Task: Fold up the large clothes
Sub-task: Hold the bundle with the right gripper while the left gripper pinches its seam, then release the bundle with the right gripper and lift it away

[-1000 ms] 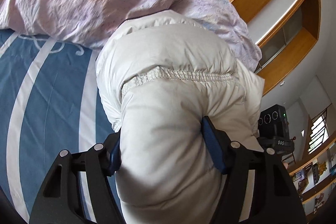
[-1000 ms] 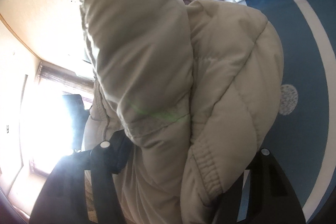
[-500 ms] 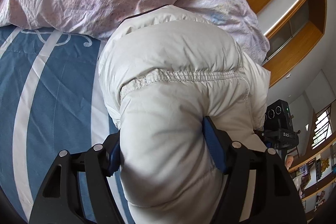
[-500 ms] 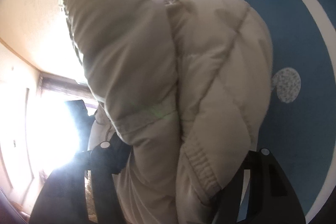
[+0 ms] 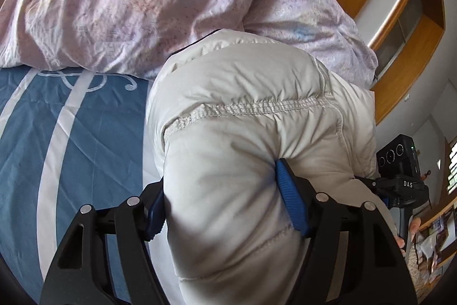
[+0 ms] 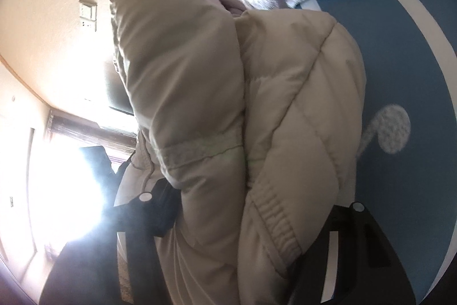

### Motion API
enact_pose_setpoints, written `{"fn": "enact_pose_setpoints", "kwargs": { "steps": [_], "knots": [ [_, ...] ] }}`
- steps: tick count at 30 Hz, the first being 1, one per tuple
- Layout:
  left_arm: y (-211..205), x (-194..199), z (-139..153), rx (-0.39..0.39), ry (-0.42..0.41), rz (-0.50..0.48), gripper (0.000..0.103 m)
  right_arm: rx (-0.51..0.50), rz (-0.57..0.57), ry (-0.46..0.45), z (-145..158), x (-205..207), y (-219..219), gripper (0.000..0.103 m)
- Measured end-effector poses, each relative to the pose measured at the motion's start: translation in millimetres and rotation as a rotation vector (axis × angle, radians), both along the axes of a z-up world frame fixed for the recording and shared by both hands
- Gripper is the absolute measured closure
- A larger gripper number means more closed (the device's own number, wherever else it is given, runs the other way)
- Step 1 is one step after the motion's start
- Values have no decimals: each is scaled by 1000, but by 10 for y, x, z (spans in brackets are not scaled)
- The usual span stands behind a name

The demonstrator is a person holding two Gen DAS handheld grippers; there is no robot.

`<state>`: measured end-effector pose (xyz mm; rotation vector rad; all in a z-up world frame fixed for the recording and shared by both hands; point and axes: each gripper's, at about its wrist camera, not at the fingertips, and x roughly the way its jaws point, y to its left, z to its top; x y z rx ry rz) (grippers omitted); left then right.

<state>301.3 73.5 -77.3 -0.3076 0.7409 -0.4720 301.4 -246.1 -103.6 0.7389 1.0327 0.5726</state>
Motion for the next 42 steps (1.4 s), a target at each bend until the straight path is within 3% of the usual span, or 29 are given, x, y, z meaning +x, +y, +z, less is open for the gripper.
{"fn": "enact_pose_setpoints", "kwargs": {
  "steps": [3, 6, 10, 14, 18, 20, 22, 25, 28, 30, 32, 35, 38, 42],
  "knots": [
    [7, 4, -2, 29, -50, 24, 34, -26, 11, -25, 86, 49, 80, 47],
    [40, 42, -52, 25, -43, 20, 34, -12, 20, -20, -23, 87, 72, 45],
    [7, -1, -49, 51, -53, 10, 32, 70, 8, 37, -343, 61, -140, 29],
    [-3, -77, 68, 82, -72, 39, 27, 37, -44, 38, -315, -69, -207, 19],
    [-165, -258, 236, 281, -174, 84, 21, -103, -126, -44, -29, -333, -271, 18],
    [-223, -271, 236, 312, -170, 73, 21, -156, -222, -102, 149, -531, -392, 18],
    [-242, -263, 233, 304, -154, 69, 21, -236, -347, -218, 413, -868, -501, 19],
    [-298, -276, 234, 321, -158, 70, 21, -296, -281, -342, 640, -1140, -251, 22],
    [-374, -316, 236, 352, -165, 78, 21, -393, -159, -397, 677, -1235, 177, 26],
    [-422, -342, 243, 380, -174, 90, 21, -422, -104, -376, 589, -1237, 349, 26],
    [-456, -387, 267, 414, -194, 96, 21, -477, -97, -283, 363, -1122, 371, 24],
    [-462, -484, 372, 412, -208, 94, 21, -450, -88, -198, 36, -981, 236, 17],
    [-530, -665, 476, 446, -243, 107, 17, -405, -94, -163, -87, -930, 161, 16],
    [-799, -796, 419, 541, -260, 54, 11, -425, -105, -164, -170, -910, 173, 15]
  ]
}}
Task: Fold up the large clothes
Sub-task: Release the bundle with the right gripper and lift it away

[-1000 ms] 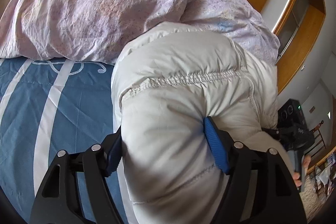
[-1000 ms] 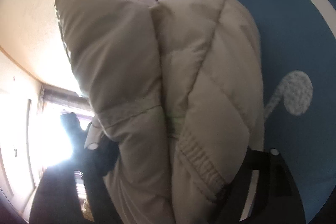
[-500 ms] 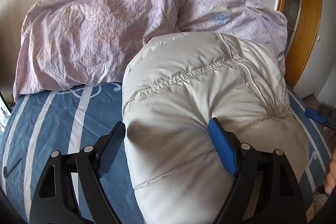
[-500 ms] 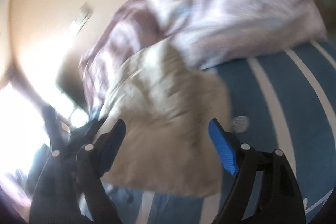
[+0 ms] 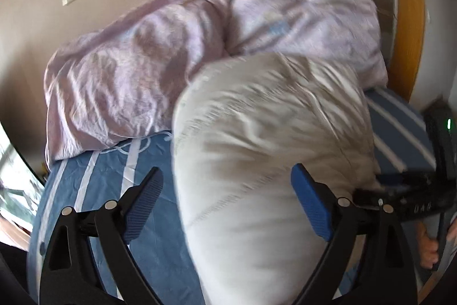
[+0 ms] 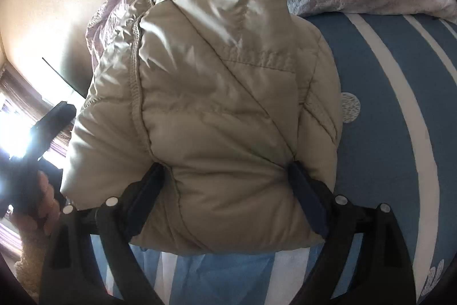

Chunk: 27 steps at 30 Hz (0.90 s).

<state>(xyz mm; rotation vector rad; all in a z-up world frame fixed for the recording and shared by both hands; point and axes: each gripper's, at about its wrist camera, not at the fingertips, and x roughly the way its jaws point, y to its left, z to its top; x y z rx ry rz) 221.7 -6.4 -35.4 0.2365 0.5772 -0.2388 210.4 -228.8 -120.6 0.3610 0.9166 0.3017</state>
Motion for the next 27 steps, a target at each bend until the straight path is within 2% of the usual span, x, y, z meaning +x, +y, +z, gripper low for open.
{"fn": "enact_pose_setpoints", "kwargs": {
  "steps": [2, 5, 10, 14, 16, 19, 20, 24, 27],
  "knots": [
    [-96, 36, -95, 31, 19, 1, 11, -19, -11, -11, 67, -42, 46, 15],
    [-93, 62, -121, 21, 24, 16, 11, -51, -38, -56, 302, -63, 56, 14],
    [-94, 54, -122, 24, 24, 24, 10, -8, -150, -193, 782, 9, -168, 13],
    [-103, 54, -130, 27, 28, 26, 10, -5, -120, -273, 1078, 256, 14, 13],
    [-111, 47, -128, 31, 27, 28, 10, 70, -92, -294, 1153, 348, 71, 13],
    [-113, 47, -131, 32, 27, 29, 9, 193, -65, -262, 1164, 590, 91, 13],
    [-113, 45, -131, 31, 27, 29, 9, 201, -63, -240, 1154, 675, 102, 13],
    [-111, 50, -130, 31, 27, 26, 9, 203, -101, -171, 1014, 867, 51, 14],
    [-115, 52, -141, 22, 26, 22, 9, 133, -159, -93, 846, 1058, 71, 18]
  ]
}}
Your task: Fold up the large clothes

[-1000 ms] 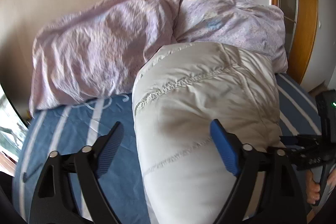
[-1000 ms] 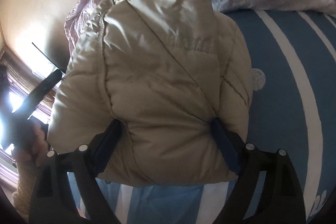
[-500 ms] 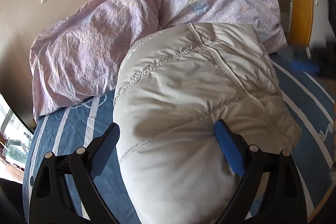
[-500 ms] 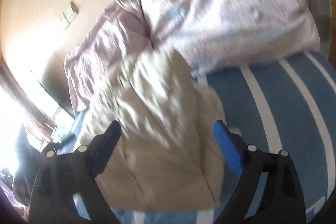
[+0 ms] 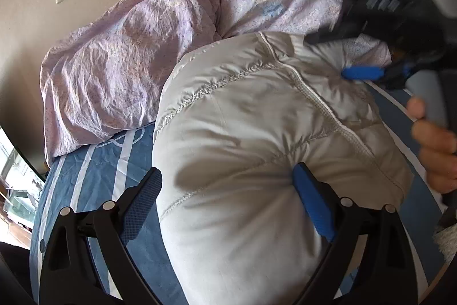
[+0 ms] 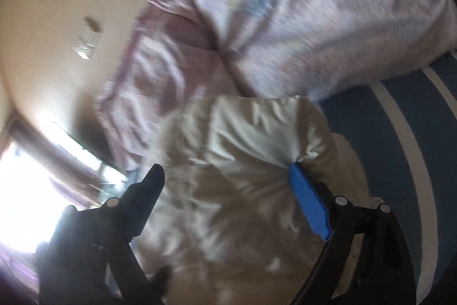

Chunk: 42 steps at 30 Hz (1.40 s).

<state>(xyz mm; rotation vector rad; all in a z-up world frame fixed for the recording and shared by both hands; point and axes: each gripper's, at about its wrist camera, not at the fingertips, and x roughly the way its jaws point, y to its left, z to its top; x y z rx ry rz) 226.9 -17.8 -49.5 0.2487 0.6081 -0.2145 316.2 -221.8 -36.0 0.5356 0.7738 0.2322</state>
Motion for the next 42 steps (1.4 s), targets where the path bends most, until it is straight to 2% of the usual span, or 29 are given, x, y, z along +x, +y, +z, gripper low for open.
{"fn": "enact_pose_setpoints", "kwargs": {
  "steps": [2, 5, 11, 16, 19, 21, 25, 28, 32, 34, 36, 38, 40, 42],
  "knots": [
    [-5, 0, 2, -16, 1, -9, 9, -53, -16, 59, -150, 76, 39, 21],
    [47, -21, 72, -57, 10, -16, 9, -122, -28, 78, -307, 80, 103, 21],
    [338, -134, 293, -88, -49, 33, 9, -83, -59, 114, -524, 169, -119, 21],
    [322, 24, 122, -46, -8, 52, 9, -113, -66, 121, -561, 161, -120, 19],
    [302, 39, 87, -51, 9, 44, 9, -151, -61, 90, -429, -13, -104, 19],
    [324, 59, 68, -65, 22, 42, 9, -180, -42, 34, -279, -246, -69, 18],
    [362, 58, 32, -83, 29, 45, 9, -245, 12, -91, -35, -794, 61, 9],
    [342, 32, 34, -68, 24, 55, 9, -280, 46, -126, -18, -1031, 162, 9],
    [341, 29, 37, -58, 26, 62, 9, -310, 84, -104, -179, -1137, 258, 9],
    [347, 32, 33, -57, 28, 63, 9, -283, 100, -62, -325, -1097, 229, 9],
    [348, 39, 26, -58, 33, 60, 9, -204, 105, -18, -483, -1035, 143, 8],
    [339, 48, 9, -57, 37, 55, 8, -116, 97, 34, -681, -958, 11, 2],
    [327, 55, -15, -58, 40, 52, 8, -47, 96, 72, -828, -911, -80, 2],
    [311, 66, -34, -56, 40, 53, 8, -33, 98, 82, -889, -898, -93, 2]
  ]
}}
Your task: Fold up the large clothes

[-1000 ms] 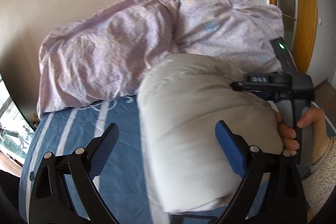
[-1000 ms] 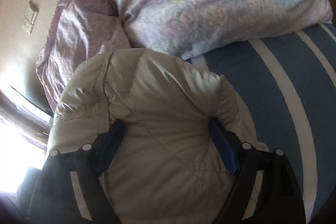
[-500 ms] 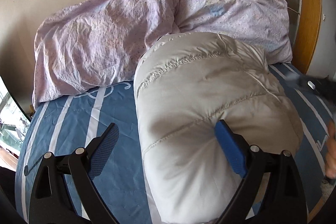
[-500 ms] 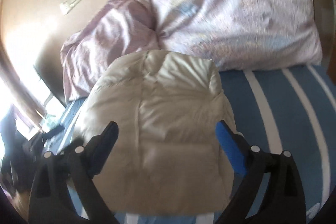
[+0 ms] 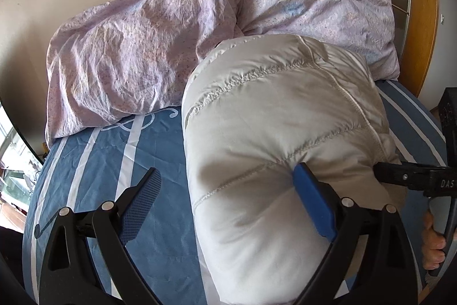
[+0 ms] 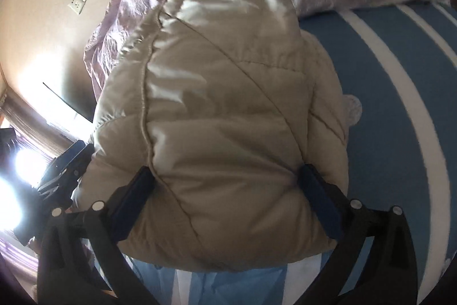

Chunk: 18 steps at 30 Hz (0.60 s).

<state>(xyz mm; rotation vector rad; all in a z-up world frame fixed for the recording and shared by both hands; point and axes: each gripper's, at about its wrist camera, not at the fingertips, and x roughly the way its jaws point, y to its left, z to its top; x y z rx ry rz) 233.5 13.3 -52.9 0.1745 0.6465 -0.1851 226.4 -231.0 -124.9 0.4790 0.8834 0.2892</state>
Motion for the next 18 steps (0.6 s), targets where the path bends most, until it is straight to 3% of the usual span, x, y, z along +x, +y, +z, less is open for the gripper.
{"fn": "enact_pose_setpoints", "kwargs": {
  "steps": [3, 5, 6, 9, 12, 15, 18],
  "knots": [
    [-18, 10, -20, 10, 1, 8, 7, -39, -3, -3, 2, -2, 42, 2],
    [-11, -2, -9, 25, -8, 18, 6, -88, -19, -41, 127, -109, 88, 9],
    [-4, -8, -3, 32, -11, 27, 2, -103, -23, -59, 175, -155, 94, 9],
    [23, 0, 3, 35, -10, 49, 1, -118, -26, -110, 298, -328, 126, 9],
    [54, 35, 6, 4, 18, 54, 1, -170, -40, -64, 207, -266, 140, 5],
    [71, 56, 13, -15, 52, 61, 1, -140, -49, -27, 115, -205, 77, 2],
    [100, 6, 65, -24, 40, 67, 1, -233, -97, -78, 288, -334, 85, 3]
  ]
}}
